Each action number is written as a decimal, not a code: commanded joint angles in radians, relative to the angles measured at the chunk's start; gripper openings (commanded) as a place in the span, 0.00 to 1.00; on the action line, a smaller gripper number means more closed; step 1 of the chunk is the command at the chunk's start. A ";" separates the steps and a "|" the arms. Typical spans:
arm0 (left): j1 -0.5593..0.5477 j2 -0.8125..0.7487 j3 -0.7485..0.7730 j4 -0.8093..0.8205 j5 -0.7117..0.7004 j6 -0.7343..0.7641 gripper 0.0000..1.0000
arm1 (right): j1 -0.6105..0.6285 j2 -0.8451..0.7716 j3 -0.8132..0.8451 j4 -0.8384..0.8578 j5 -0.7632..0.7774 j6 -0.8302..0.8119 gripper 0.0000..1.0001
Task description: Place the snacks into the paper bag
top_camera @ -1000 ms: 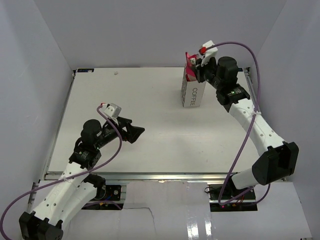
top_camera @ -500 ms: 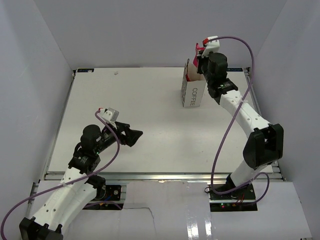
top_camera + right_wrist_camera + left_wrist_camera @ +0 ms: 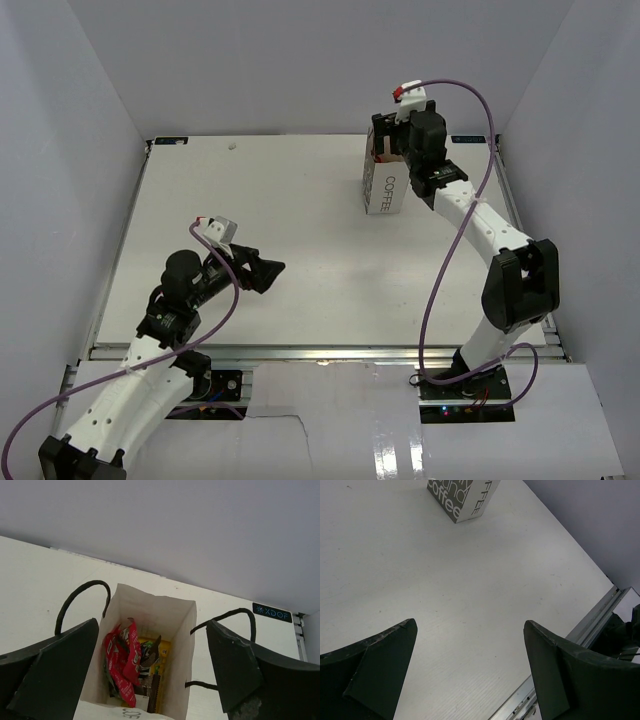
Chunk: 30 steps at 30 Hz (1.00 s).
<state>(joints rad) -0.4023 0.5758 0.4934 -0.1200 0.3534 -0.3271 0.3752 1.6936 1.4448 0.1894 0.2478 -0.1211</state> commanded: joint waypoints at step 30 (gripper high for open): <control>0.003 0.079 0.152 -0.092 -0.240 -0.038 0.98 | -0.341 -0.822 -0.578 -0.544 -0.239 0.070 0.90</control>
<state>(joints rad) -0.4019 0.6628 0.5976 -0.1833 0.1276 -0.3676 0.0498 0.8806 0.8528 -0.3542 -0.0017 -0.0868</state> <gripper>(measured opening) 0.979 0.900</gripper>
